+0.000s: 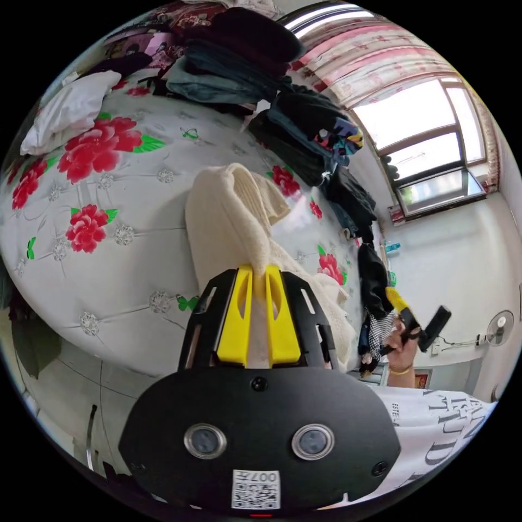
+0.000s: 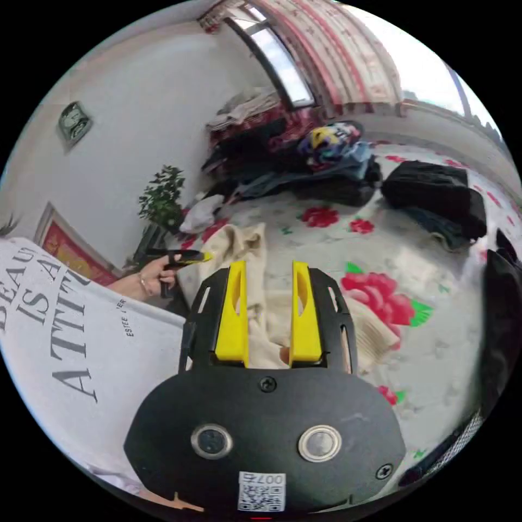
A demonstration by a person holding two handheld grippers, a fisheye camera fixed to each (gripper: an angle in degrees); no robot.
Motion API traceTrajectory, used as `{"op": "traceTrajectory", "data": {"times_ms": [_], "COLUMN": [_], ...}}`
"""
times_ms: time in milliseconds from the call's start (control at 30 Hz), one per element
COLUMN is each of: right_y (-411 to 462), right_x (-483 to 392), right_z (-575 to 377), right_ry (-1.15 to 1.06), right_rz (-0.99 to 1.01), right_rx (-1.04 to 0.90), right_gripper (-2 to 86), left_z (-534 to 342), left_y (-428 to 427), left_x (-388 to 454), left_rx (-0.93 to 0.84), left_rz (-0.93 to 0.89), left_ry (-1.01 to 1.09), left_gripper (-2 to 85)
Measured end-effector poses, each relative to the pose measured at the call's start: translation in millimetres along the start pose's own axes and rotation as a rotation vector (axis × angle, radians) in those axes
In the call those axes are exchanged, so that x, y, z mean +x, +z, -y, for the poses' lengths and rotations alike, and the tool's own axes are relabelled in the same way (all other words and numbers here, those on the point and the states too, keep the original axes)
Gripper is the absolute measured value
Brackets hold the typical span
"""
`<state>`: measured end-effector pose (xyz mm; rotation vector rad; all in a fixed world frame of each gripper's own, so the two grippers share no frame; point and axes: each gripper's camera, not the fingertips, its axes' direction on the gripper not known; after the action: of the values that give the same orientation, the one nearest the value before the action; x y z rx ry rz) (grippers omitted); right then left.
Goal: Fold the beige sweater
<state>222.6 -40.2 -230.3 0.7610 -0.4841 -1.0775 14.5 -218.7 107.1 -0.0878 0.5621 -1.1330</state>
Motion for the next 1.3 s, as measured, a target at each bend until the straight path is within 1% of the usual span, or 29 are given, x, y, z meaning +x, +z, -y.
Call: {"op": "traceTrajectory", "data": {"times_ms": [33, 67, 100, 167, 200, 233, 267, 300, 400, 467, 500, 567, 600, 667, 700, 767, 800, 867, 900, 967, 1067, 1100, 1133, 1200, 1300], "right_y": [44, 80, 96, 152, 165, 191, 204, 204, 158, 77, 54, -42, -65, -154, -175, -252, -271, -337, -350, -386, -405, -408, -413, -416, -404], "right_x": [-25, -48, -58, -88, -92, -99, -102, -102, -89, -67, -61, -48, -48, -58, -63, -85, -91, -115, -121, -142, -163, -164, -164, -155, -124], "right_z": [12, 20, 23, 26, 23, 13, 2, -2, 4, 11, 11, 7, 4, -12, -18, -47, -55, -94, -102, -120, -126, -126, -123, -113, -79], "right_ry": [-0.075, -0.136, -0.169, -0.304, -0.331, -0.378, -0.404, -0.406, -0.284, -0.179, -0.156, -0.112, -0.108, -0.146, -0.160, -0.177, -0.181, -0.203, -0.205, -0.265, -0.326, -0.328, -0.334, -0.329, -0.284], "right_rz": [0.090, 0.093, 0.078, -0.040, -0.065, -0.100, -0.116, -0.119, -0.100, -0.133, -0.141, -0.175, -0.191, -0.243, -0.258, -0.320, -0.330, -0.364, -0.382, -0.416, -0.510, -0.518, -0.518, -0.499, -0.518], "right_rx": [-0.109, -0.191, -0.231, -0.407, -0.457, -0.583, -0.640, -0.634, -0.518, -0.290, -0.236, 0.002, 0.052, 0.250, 0.304, 0.502, 0.556, 0.782, 0.816, 0.856, 0.903, 0.911, 0.923, 0.917, 0.855], "right_gripper": [11.7, 12.1, 12.3, 12.7, 12.5, 12.2, 11.3, 10.9, 7.1, 4.7, 4.4, 3.4, 3.2, 2.8, 2.7, 2.5, 2.4, 2.3, 2.2, 1.9, 1.7, 1.7, 1.7, 1.7, 2.1], "left_z": [-9, -18, -23, -43, -48, -59, -69, -73, -94, -106, -108, -113, -114, -122, -125, -138, -142, -162, -168, -194, -214, -216, -216, -201, -141], "left_y": [-15, -30, -37, -62, -67, -76, -84, -87, -114, -145, -155, -191, -200, -237, -246, -288, -299, -342, -352, -391, -425, -429, -432, -427, -393], "left_x": [1, 3, 3, 4, 4, 2, 0, -1, -9, -9, -8, 5, 10, 35, 42, 70, 78, 116, 126, 162, 195, 202, 215, 231, 252], "left_rx": [0.029, 0.049, 0.059, 0.083, 0.089, 0.099, 0.109, 0.111, 0.165, 0.245, 0.267, 0.347, 0.365, 0.471, 0.497, 0.614, 0.643, 0.753, 0.784, 0.943, 1.109, 1.134, 1.174, 1.177, 1.076], "left_rz": [-0.031, -0.054, -0.064, -0.091, -0.095, -0.105, -0.118, -0.122, -0.164, -0.198, -0.206, -0.229, -0.240, -0.313, -0.327, -0.379, -0.398, -0.420, -0.406, -0.379, -0.404, -0.394, -0.347, -0.277, -0.186], "left_ry": [0.011, 0.026, 0.033, 0.059, 0.061, 0.060, 0.058, 0.052, 0.029, 0.053, 0.069, 0.145, 0.169, 0.274, 0.296, 0.374, 0.405, 0.546, 0.576, 0.705, 0.838, 0.860, 0.889, 0.888, 0.842], "left_gripper": [3.9, 3.8, 3.8, 3.6, 3.5, 3.4, 3.2, 3.1, 2.6, 2.2, 2.1, 1.7, 1.6, 1.2, 1.1, 0.8, 0.7, 0.5, 0.5, 0.4, 0.4, 0.4, 0.5, 0.7, 1.2]}}
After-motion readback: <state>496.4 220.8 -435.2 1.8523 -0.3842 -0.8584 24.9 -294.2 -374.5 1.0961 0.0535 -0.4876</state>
